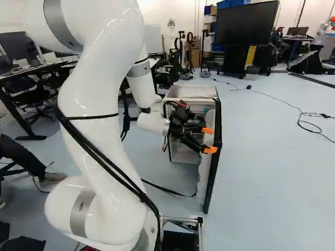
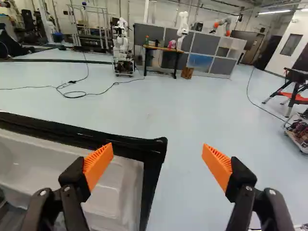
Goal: Open the fridge door
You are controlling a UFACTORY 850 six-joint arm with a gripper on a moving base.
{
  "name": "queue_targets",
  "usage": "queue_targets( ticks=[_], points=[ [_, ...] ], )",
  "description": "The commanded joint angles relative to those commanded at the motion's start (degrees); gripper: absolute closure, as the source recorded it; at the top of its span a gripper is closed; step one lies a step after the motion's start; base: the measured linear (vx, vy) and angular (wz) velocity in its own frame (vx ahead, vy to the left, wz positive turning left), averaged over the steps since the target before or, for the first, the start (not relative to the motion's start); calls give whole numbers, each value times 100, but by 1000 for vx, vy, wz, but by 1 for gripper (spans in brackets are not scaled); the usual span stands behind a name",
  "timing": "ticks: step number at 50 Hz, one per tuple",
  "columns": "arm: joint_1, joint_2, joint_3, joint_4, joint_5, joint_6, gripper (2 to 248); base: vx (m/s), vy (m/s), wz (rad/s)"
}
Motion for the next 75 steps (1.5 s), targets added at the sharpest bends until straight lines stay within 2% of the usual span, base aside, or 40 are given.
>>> queue_targets(
  ticks=[23, 40, 75],
  points=[
    [-27, -15, -26, 27, -92, 0, 3, 0, 0, 0],
    [-136, -189, -333, 27, -354, 0, 3, 0, 0, 0],
    [-1003, -756, -1336, 63, -318, 0, 3, 0, 0, 0]
  ],
)
